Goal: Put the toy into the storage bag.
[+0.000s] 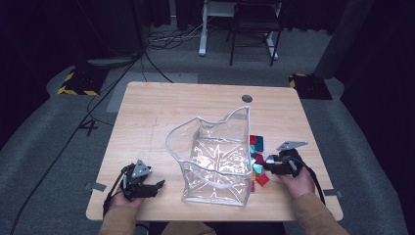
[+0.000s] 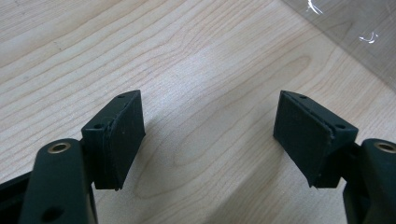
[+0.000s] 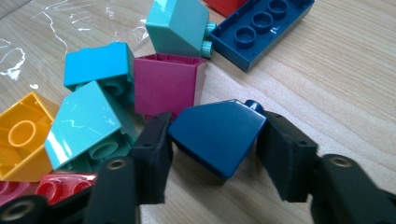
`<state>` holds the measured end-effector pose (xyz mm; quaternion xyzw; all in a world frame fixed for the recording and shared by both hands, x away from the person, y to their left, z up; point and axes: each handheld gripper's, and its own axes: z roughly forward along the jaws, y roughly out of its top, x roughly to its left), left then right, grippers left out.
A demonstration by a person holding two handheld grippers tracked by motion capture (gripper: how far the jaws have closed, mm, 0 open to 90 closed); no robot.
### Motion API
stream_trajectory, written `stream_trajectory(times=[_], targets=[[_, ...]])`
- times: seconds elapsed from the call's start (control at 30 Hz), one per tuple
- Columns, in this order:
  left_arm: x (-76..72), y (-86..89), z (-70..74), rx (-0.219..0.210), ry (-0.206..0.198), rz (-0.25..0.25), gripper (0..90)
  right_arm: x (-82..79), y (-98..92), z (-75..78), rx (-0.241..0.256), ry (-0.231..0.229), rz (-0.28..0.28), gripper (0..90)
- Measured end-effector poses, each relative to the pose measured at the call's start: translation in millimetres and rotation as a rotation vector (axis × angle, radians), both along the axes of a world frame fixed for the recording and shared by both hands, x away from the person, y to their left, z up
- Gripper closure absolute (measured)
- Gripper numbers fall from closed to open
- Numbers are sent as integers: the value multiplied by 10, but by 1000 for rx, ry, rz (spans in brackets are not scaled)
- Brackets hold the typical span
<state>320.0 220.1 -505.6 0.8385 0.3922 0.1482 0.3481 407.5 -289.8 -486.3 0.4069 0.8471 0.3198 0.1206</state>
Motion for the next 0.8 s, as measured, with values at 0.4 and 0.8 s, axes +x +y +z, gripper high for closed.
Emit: stream_trajectory(times=[0.4,0.8], targets=[[6,-4,0,0,2,0,245,-84,-36,170,11,-30,10,492],[16,-12,-2,1,-3,11,236,-212,-93,603,32,-66,57,492]])
